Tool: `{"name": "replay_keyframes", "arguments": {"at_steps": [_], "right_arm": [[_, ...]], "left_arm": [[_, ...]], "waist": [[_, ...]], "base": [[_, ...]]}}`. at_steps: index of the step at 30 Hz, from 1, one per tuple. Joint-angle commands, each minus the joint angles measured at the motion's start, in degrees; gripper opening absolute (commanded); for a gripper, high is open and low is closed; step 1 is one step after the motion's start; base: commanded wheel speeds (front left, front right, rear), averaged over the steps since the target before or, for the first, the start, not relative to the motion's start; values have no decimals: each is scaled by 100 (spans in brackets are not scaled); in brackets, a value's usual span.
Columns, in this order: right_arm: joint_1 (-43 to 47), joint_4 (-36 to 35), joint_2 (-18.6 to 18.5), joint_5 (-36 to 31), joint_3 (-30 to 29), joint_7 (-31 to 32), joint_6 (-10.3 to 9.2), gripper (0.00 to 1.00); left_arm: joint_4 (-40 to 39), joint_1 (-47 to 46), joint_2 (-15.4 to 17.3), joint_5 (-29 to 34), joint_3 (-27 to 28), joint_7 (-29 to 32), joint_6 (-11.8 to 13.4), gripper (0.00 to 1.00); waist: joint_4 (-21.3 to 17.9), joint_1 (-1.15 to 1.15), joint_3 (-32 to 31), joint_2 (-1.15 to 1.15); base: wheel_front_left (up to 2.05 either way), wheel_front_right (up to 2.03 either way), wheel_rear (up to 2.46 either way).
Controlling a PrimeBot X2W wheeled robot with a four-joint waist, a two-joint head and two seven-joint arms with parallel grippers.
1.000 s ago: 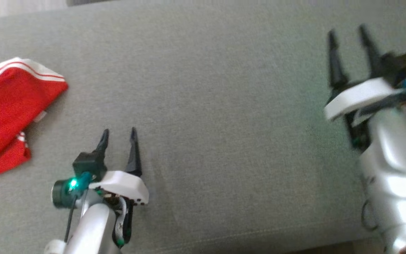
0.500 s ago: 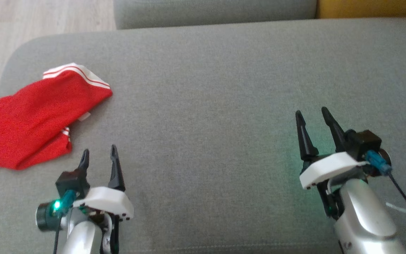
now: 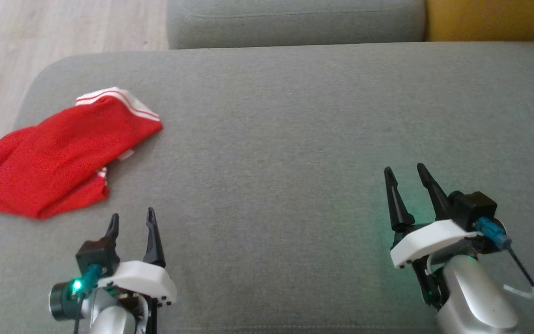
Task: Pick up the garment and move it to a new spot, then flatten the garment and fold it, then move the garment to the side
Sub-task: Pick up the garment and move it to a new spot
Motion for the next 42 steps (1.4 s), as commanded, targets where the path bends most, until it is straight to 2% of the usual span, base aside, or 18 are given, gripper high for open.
{"name": "replay_keyframes", "arguments": {"at_steps": [1,8,9,15,21,28,31,33,34,39,42], "right_arm": [[-100,-164,65,34,174,-53,37,100],[-41,-169,65,53,296,-53,37,100],[-41,-169,65,53,296,-53,37,100],[-83,-143,65,130,410,-53,37,100],[-143,-100,65,173,538,-53,37,100],[-372,-104,65,163,817,-53,37,100],[-463,-95,65,68,858,-53,37,100],[-544,-118,65,-1,864,-54,37,100],[-641,-150,64,-100,775,-54,37,100],[-891,-315,-9,-269,624,-54,37,100],[-1008,-425,-80,-316,604,-54,37,100]], "left_arm": [[-163,-202,64,-34,105,-31,-11,100],[-241,-191,64,-111,100,-31,-26,100],[-241,-191,64,-111,100,-31,-26,100],[-280,-28,64,-37,485,-31,-25,100],[-292,106,64,67,860,-31,-167,100],[-211,-26,64,-101,1345,-31,-353,100],[-101,-272,64,-431,1655,-31,-625,100],[48,-496,68,-433,1815,-31,-809,100],[241,-795,129,-367,1939,-31,-1001,100],[669,-1675,308,-272,2224,-31,-1273,100],[914,-2141,412,-186,2300,-31,-1354,100]], "waist": [[280,0,-22,0],[1168,0,0,0],[1168,0,0,0],[1975,0,54,0],[2416,0,148,0],[2191,0,460,0],[1983,0,626,0],[1824,0,789,0],[1669,0,963,0],[1291,0,1446,0],[1062,0,1686,0]], "base": [[0,0,0],[0,0,0],[0,0,0],[0,0,0],[0,0,0],[0,0,0],[0,0,0],[0,0,0],[0,0,0],[0,0,0],[0,0,0]]}}
